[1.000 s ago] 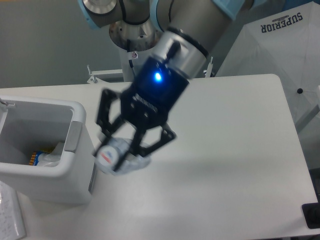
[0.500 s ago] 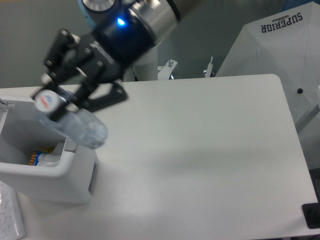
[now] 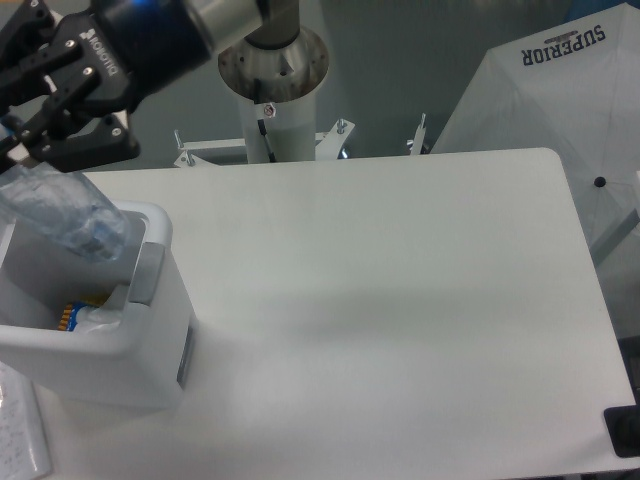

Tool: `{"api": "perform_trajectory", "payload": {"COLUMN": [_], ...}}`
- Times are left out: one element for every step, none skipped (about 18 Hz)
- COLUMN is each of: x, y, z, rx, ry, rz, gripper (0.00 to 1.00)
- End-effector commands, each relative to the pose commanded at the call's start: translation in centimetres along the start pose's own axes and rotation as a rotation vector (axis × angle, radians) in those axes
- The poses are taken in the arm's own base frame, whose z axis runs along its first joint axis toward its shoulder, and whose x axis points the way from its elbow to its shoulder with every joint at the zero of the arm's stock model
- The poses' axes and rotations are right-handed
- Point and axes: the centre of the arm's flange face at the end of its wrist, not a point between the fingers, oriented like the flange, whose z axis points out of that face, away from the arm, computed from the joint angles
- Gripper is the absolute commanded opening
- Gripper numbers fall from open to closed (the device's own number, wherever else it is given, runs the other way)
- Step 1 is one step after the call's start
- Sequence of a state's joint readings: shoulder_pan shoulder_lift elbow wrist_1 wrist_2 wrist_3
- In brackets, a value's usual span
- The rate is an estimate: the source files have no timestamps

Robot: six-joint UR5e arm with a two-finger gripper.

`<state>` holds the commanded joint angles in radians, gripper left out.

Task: Place the trash in the trash can
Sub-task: 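Carry the bottle over the white bin and release it inside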

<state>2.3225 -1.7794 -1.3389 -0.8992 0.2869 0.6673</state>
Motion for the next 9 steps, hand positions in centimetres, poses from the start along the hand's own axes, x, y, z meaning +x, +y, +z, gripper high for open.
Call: {"api": "perform_trajectory", "payload": {"x": [0.0,-0.1,-0.2,-0.3,-0.6,-0.5,-0.5,-0.7,-1.2], "y": [0.9,1.5,2.0,2.3,2.6,2.8,2.9,3.2,3.8], "z": [0.5,0.9,1.1,1.4,1.7,2.3,2.5,2.6,2.9], "rx": [0.000,-0.001,-0.002,-0.005,-0.007,-0.011,-0.012,-0.015,-0.019], "ry": [0.005,0.008,0.011,0.016,0.021,0.029,0.032,0.032,0.035], "rz": [0.006,0.006,0.003,-0.004,-0.010,-0.011,-0.014,-0.019,-0.023], "gripper": [0.00,0.00,0.00,0.00,0.00,0.00,0.00,0.00,0.01]}}
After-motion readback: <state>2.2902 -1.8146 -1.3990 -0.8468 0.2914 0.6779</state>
